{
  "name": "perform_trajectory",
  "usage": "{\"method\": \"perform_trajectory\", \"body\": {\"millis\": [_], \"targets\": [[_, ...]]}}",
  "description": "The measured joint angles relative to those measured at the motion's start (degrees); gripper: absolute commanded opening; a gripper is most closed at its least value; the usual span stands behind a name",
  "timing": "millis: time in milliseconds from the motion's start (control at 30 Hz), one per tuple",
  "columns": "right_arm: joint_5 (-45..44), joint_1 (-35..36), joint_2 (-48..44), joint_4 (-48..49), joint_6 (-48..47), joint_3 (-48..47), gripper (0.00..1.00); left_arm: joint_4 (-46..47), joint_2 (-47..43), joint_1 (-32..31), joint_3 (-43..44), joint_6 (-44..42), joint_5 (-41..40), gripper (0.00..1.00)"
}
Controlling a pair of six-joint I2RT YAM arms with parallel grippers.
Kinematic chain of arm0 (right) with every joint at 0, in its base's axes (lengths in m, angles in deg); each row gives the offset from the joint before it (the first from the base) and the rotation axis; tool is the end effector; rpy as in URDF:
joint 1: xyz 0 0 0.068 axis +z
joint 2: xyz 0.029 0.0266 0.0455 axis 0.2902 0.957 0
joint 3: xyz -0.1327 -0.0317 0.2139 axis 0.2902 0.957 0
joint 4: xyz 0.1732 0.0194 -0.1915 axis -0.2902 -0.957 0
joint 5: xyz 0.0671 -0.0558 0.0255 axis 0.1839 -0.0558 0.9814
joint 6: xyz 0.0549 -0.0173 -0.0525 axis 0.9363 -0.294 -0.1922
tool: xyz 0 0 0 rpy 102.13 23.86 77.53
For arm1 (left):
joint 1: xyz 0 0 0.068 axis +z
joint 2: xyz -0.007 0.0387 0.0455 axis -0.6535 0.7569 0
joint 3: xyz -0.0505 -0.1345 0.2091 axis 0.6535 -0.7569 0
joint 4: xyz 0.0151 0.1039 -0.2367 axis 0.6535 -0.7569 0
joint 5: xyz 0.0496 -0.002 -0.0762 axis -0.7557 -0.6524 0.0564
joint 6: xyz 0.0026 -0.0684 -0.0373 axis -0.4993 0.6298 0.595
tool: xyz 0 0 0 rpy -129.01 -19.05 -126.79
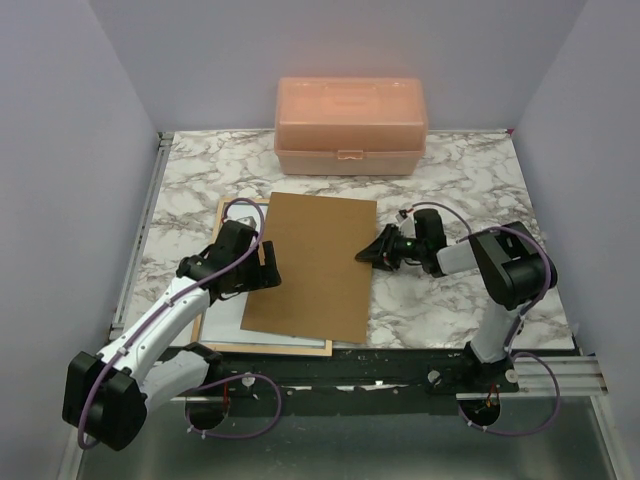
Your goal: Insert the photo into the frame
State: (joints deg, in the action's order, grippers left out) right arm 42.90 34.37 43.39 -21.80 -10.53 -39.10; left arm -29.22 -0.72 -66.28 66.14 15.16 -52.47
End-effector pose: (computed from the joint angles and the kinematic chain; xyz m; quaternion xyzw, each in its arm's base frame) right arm 0.2964 0.1404 0.0725 0.1180 0.8422 0.5064 0.1423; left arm 0.1976 -0.0955 0.1849 -0.0776 0.9521 -0.1560 0.2514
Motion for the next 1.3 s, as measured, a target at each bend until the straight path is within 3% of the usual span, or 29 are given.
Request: {"method": "perform_trajectory", "body": {"millis": [100,167,400,733,1067,1300], "targets": [[0.1,0.0,0.4,0.0,-0.4,-0.2,0.05,0.3,-0.9,0.0,0.0,-0.2,1.3,0.83],[0.8,0.0,-0.4,-0.2,-0.7,-0.6,0.00,0.4,-1.8,0.0,0.0,-0.2,2.1,0.83],[0.4,0.2,-11.4,-10.9,-4.4,-4.8,0.00,0.9,-5.0,0.0,0.1,-0.4,4.7,0.83],[-10.1,0.1,-27.1,-44.9,-12.3,-19.5,0.00,0.8,-5.5,-0.2,1.3,-0.3,6.0,0.83],[-22.5,0.0,-29.8,-72.8,-19.4,-41.0,0.00,0.8,-5.4,-0.8,1.2,0.0,6.0,0.83],[-27.3,-0.3,-29.9,-85.4,-22.2,-52.4,0.00,0.9,-4.0,-1.4,1.2,0.3,6.0,0.83]]}}
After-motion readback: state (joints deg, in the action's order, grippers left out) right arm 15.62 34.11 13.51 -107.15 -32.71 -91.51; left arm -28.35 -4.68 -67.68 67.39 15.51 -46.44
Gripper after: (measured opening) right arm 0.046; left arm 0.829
